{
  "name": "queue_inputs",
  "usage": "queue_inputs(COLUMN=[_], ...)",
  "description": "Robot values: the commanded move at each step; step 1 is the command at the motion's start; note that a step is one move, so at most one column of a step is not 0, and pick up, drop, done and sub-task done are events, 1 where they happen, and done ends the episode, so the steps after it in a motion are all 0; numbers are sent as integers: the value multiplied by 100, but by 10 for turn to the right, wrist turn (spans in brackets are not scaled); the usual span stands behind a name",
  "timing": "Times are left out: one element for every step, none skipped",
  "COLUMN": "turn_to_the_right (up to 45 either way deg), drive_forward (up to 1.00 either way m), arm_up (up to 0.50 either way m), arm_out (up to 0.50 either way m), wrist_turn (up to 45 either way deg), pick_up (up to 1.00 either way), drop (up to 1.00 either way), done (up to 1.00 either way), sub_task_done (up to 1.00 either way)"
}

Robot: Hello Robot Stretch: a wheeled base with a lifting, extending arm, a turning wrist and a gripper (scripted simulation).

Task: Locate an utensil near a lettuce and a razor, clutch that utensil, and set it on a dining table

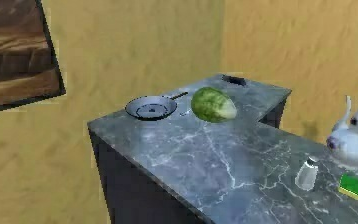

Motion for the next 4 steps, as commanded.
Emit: queue_inputs(turn_to_the_right=[450, 450, 150, 0], drive_forward=[0, 0, 0, 30], arm_up=[0, 0, 0, 0], arm_out=[0, 0, 0, 0], wrist_turn=[0, 0, 0, 0], pick_up=[0, 0, 0, 0], drop=[0, 0, 0, 0], done=[0, 0, 0, 0], sub_task_done=[0, 0, 0, 0])
